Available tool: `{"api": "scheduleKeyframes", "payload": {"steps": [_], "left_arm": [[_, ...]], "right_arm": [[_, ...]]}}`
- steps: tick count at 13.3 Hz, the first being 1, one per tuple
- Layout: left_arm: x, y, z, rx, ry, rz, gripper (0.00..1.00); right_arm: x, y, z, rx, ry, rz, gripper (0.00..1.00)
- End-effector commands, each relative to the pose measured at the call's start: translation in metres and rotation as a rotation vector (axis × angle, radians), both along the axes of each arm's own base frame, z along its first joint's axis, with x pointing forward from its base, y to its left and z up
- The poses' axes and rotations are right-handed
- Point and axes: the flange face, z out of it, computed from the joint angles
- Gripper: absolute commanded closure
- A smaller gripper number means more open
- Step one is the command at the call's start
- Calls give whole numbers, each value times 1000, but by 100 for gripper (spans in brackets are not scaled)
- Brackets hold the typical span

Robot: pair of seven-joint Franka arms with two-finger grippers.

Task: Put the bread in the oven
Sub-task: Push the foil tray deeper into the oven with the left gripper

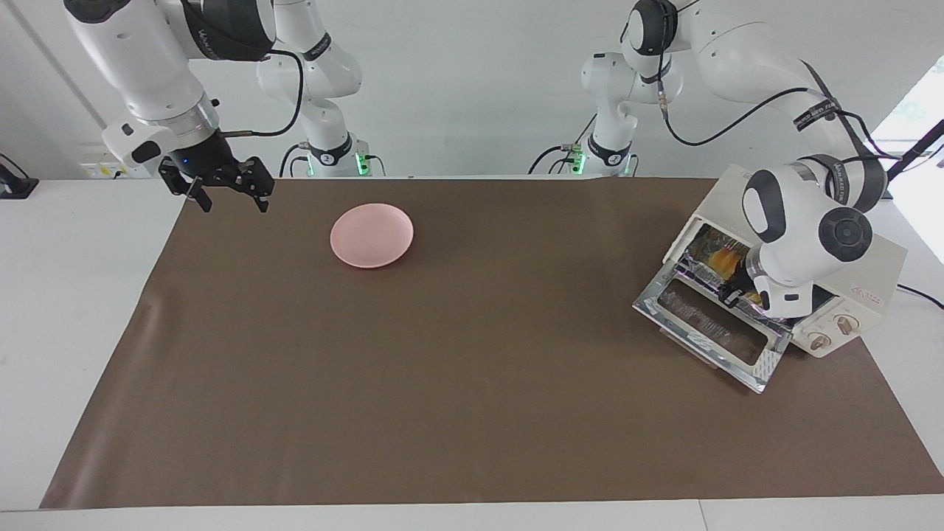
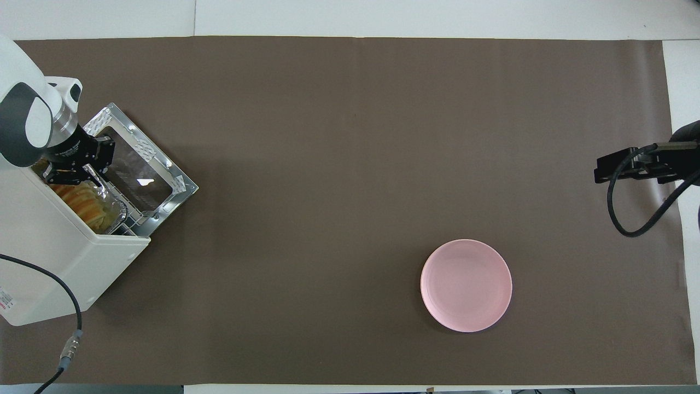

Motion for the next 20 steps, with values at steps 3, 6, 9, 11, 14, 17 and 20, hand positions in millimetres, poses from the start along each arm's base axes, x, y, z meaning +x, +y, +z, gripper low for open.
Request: {"api": "scheduleKeyframes", "payload": {"steps": [3, 6, 9, 11, 14, 17, 20], "left_arm": [[6, -7, 26, 8, -79, -48, 0], [20, -14, 44, -13, -186, -141, 0], [20, -22, 80, -55, -267, -249, 0], [-2, -39, 124, -127, -251, -336, 0], [-37, -39, 156, -215, -139, -516, 0], [-65, -39, 184, -273, -82, -591, 0], [-75, -58, 192, -298, -67, -628, 0]], "right_arm": [[-5, 0, 3, 16, 8, -14, 0], [-5, 1, 3, 16, 8, -12, 0], [-5, 1, 3, 16, 8, -13, 0], [-5, 1, 2, 16, 10, -13, 0], [-5, 0, 2, 16, 10, -14, 0], [-6, 0, 4, 16, 7, -14, 0], [-5, 0, 2, 16, 10, -14, 0]]}}
